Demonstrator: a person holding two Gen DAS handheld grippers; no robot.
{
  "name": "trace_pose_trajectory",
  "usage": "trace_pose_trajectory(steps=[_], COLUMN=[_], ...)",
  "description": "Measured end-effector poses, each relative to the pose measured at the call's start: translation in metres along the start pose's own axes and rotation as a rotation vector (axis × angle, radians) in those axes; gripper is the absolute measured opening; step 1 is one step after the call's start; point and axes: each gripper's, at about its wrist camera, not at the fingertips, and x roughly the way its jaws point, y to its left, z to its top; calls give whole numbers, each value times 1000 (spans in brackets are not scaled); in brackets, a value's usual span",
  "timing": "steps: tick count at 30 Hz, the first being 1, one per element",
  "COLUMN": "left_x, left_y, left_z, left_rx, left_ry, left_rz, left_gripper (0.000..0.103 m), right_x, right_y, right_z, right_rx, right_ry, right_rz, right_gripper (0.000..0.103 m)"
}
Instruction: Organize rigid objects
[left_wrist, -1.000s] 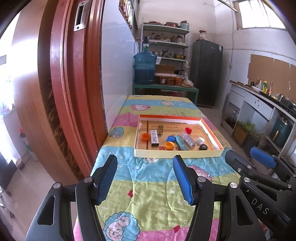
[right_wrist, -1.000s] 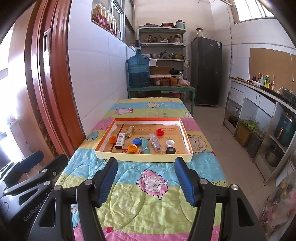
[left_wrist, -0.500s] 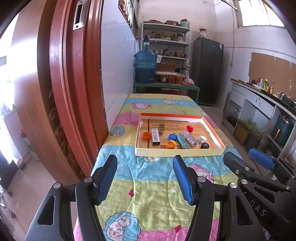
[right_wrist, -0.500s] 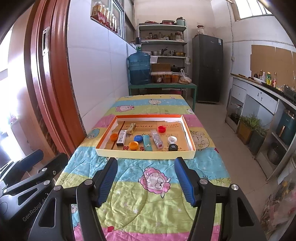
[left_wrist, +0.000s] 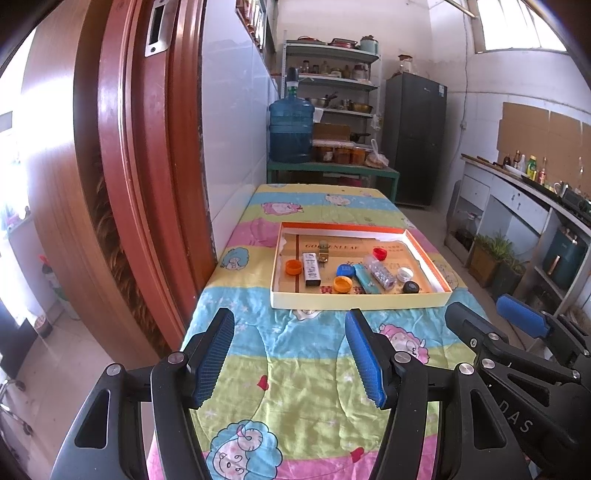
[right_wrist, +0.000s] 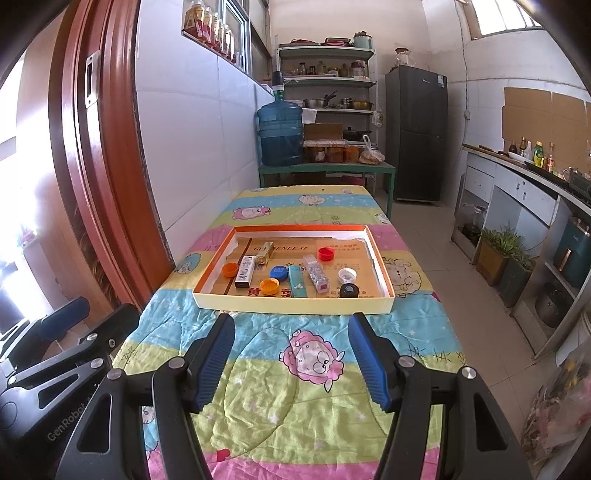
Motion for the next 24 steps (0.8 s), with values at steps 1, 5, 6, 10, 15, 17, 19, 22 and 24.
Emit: trace_pose_trajectory(steps=[1,5,6,10,15,17,19,22,24], left_x=[0,0,0,0,0,0,0,1,1], left_y=[0,0,0,0,0,0,-1,0,-1], left_z=[0,0,-1,0,0,0,0,-1,-1], left_rx=[0,-1,0,0,0,0,0,1,1], left_ry=[0,1,1,0,1,1,1,3,3], left_rz=[-1,-1,-1,-2,-2,-1,-1,-1,-2], left_gripper=[64,64,64,64,64,64,64,64,64], right_x=[0,0,0,0,2,2,2,2,2], right_y=[0,0,0,0,1,1,1,1,1], right_z=[0,0,-1,0,-1,-1,-2,-2,-2], right_rx=[0,1,1,1,1,1,1,1,1], right_ry=[0,1,2,2,4,3,2,2,2], right_rz=[0,1,1,1,2,1,1,1,1], right_gripper=[63,63,63,63,63,63,63,63,63])
